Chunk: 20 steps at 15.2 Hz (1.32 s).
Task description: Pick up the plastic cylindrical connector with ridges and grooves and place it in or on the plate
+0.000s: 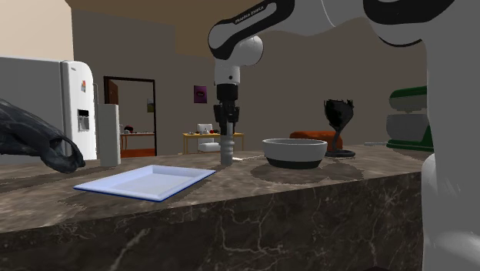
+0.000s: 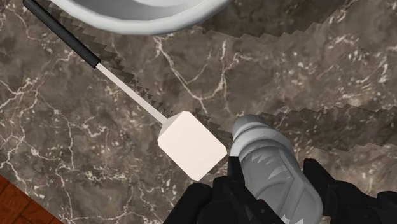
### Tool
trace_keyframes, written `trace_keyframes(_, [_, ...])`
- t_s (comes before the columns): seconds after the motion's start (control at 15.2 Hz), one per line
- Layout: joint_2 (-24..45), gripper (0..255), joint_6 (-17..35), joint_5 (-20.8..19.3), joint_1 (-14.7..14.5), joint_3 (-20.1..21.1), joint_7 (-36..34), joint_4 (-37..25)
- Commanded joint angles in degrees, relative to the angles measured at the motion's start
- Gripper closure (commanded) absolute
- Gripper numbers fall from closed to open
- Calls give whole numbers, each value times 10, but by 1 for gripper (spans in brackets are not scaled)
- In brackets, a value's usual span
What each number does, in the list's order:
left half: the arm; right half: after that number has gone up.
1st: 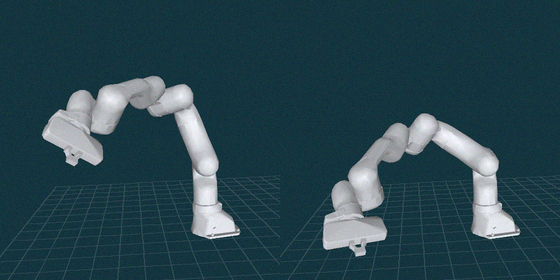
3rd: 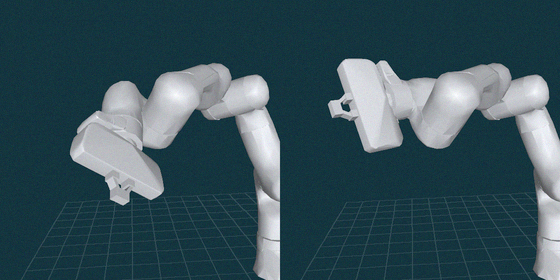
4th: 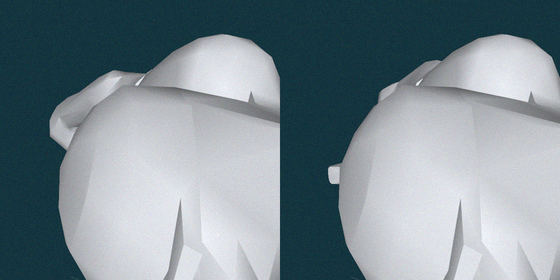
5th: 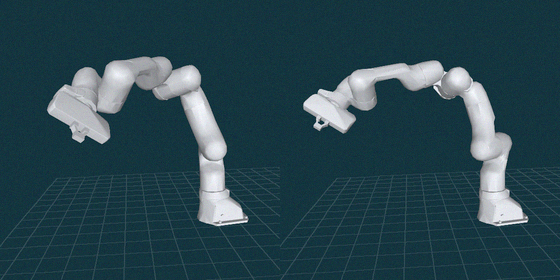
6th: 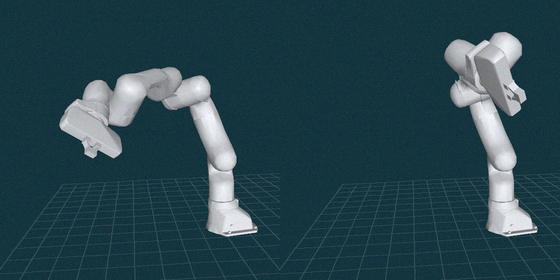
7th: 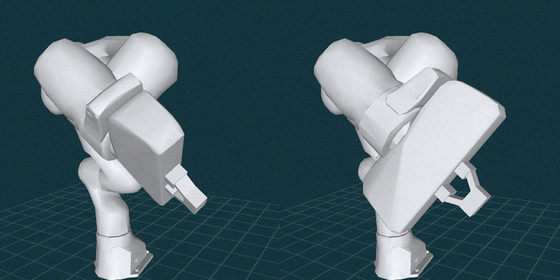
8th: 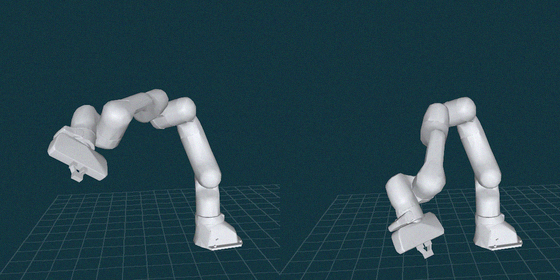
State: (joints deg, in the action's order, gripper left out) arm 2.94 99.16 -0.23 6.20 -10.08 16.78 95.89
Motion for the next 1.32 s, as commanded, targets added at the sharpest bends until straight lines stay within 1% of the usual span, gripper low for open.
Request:
trace_keyframes(0.0, [0, 255, 0, 0, 0, 0, 0, 0])
trace_keyframes(0.07, [0, 255, 0, 0, 0, 0, 0, 1])
trace_keyframes(0.4, [4, 255, -40, 1, 0, 0, 1, -44])
trace_keyframes(1.19, [33, 255, -143, 6, 4, -2, 5, -175])
trace_keyframes(1.25, [34, 255, -144, 6, 4, -2, 5, -177])
